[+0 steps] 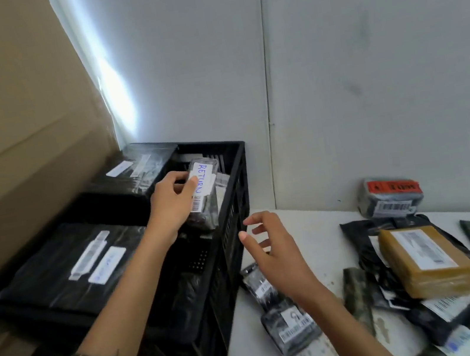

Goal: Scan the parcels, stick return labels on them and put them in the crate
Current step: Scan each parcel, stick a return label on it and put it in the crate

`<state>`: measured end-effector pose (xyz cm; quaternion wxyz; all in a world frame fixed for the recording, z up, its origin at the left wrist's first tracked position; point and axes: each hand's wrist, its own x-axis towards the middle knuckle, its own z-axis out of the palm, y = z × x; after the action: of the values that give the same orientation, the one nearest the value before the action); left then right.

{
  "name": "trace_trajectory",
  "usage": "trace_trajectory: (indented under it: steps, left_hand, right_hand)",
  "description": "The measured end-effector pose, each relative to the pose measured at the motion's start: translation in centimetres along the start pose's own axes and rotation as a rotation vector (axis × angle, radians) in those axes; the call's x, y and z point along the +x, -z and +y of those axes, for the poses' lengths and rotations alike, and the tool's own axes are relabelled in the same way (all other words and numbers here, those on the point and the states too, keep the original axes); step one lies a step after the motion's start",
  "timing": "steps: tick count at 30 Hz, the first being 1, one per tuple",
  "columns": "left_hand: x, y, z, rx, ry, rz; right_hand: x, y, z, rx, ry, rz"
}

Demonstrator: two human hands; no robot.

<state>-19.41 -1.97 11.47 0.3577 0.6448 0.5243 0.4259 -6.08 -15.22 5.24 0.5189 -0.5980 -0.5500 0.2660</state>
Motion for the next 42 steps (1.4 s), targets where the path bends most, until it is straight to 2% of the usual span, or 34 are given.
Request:
trace_trajectory:
  steps: [3, 8, 15, 18, 21, 25, 29, 33, 35, 38, 40, 42]
  left_hand:
    - [5.8, -0.7, -2.0, 0.148, 0.01, -0.001]
    - [12.0, -4.7, -5.1, 0.308, 0.054, -0.096]
    - [15.5, -10.4, -8.0, 0.35, 0.107, -0.15]
    - [16.1, -11.4, -8.6, 0.307, 0.135, -0.145]
    - [16.2, -11.8, -9.0, 0.307, 0.124, -0.207]
    - [15.6, -11.4, -7.6, 0.275, 0.021, -0.174]
    - [13.7, -11.0, -3.3, 0.239, -0.248, -0.11]
    - [10.3, -12.7, 1.2, 0.199, -0.404, -0.269]
    - [8.1, -14.7, 2.4, 0.235, -0.341, -0.417]
    - [4.0, -18.3, 1.3, 0.245, -0.019, -0.595]
    - [0.7, -20.0, -1.3, 0.257, 0.207, -0.617]
    - [-3.0, -20.7, -4.6, 0.308, 0.357, -0.596]
  right_hand:
    - [3.0, -2.3, 1.2, -0.115, 0.022, 0.005]
    - [6.0, -4.4, 3.0, -0.189, -0.014, 0.025]
    - [6.5, -5.7, 4.5, -0.133, 0.001, 0.075]
    - [6.5, -5.9, 4.7, -0.117, -0.018, 0.079]
    - [6.4, -6.0, 4.8, -0.105, -0.027, 0.068]
    - [6.0, -5.6, 4.5, -0.044, -0.048, 0.064]
    - [4.0, -3.4, 6.2, -0.032, -0.1, 0.184]
    - [0.1, -0.5, 10.4, -0.141, -0.224, 0.337]
    - [-2.0, 0.8, 12.3, -0.176, -0.333, 0.347]
    - [-4.5, 2.3, 14.7, -0.221, -0.479, 0.318]
    - [-5.6, 3.0, 15.9, -0.26, -0.53, 0.292]
    - [-6.1, 3.5, 16.8, -0.303, -0.545, 0.262]
